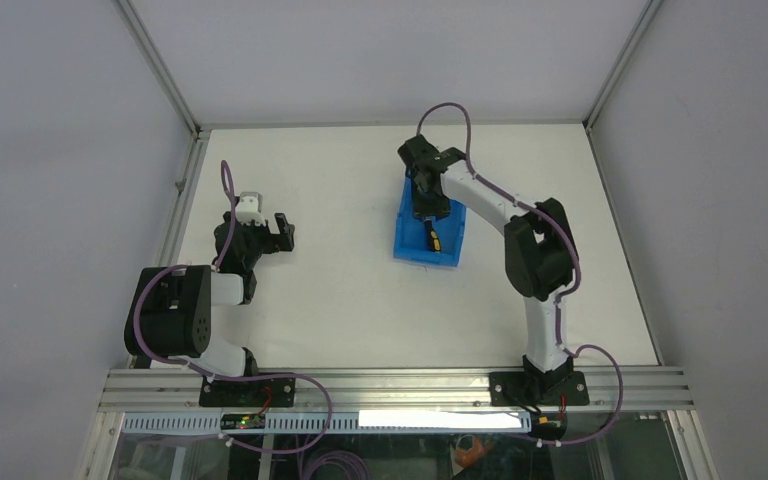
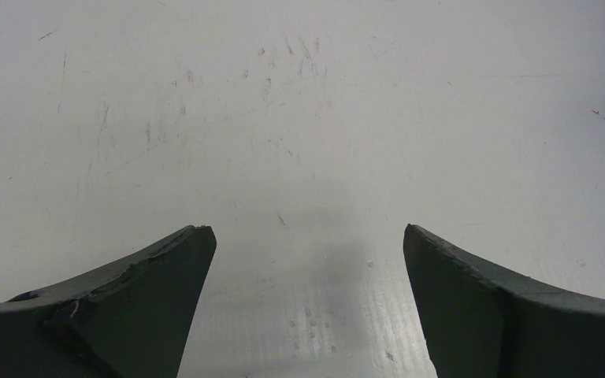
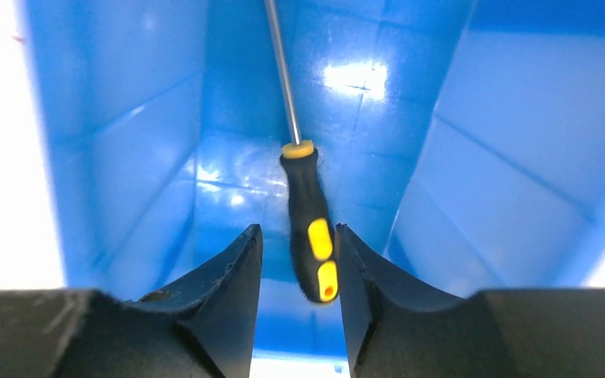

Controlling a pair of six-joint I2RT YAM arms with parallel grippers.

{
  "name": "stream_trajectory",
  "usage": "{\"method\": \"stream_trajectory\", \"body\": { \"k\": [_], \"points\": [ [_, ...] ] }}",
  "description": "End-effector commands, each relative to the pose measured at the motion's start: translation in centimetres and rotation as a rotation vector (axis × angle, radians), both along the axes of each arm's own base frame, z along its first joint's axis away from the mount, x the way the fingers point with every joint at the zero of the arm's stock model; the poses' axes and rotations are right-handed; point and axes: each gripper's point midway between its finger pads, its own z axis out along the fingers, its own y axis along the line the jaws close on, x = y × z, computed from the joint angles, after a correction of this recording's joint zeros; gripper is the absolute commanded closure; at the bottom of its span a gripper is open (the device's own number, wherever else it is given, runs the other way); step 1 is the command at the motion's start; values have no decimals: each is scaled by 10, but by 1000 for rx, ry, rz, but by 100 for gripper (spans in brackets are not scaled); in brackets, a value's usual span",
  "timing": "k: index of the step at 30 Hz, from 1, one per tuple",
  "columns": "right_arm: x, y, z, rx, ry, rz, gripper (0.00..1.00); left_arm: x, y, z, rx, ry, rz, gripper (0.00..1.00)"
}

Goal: Put the screwdriver in the bin

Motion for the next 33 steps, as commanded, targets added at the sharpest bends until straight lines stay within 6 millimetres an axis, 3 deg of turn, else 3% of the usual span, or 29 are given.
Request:
{"method": "stream_trajectory", "body": {
  "k": [1,6,7,10,13,17,22,26,30,33],
  "points": [
    [9,1,101,87,-241,-2,59,11,-5,23,2,-81,-16,1],
    [-6,-17,158,114,-357,12,53,11,-5,22,3,-80,-16,1],
    [-10,-22,168,118,-381,11,46,11,-5,23,2,-82,-16,1],
    [-25,-38,189,140,-445,19,3,11,-5,23,2,-82,-15,1],
    [-38,-61,203,170,-510,2,1,11,-5,22,2,-80,-16,1],
    [-54,-92,196,179,-540,-36,1,11,-5,22,1,-80,-16,1],
    [-79,-131,165,147,-567,-110,1,11,-5,22,2,-81,-16,1],
    [-94,-145,142,179,-626,-151,1,11,-5,22,2,-81,-17,1],
    [-108,-147,101,215,-630,-155,1,11,-5,22,1,-80,-16,1],
    [-113,-152,83,208,-644,-172,1,11,-5,22,2,-81,-16,1]
  ]
}}
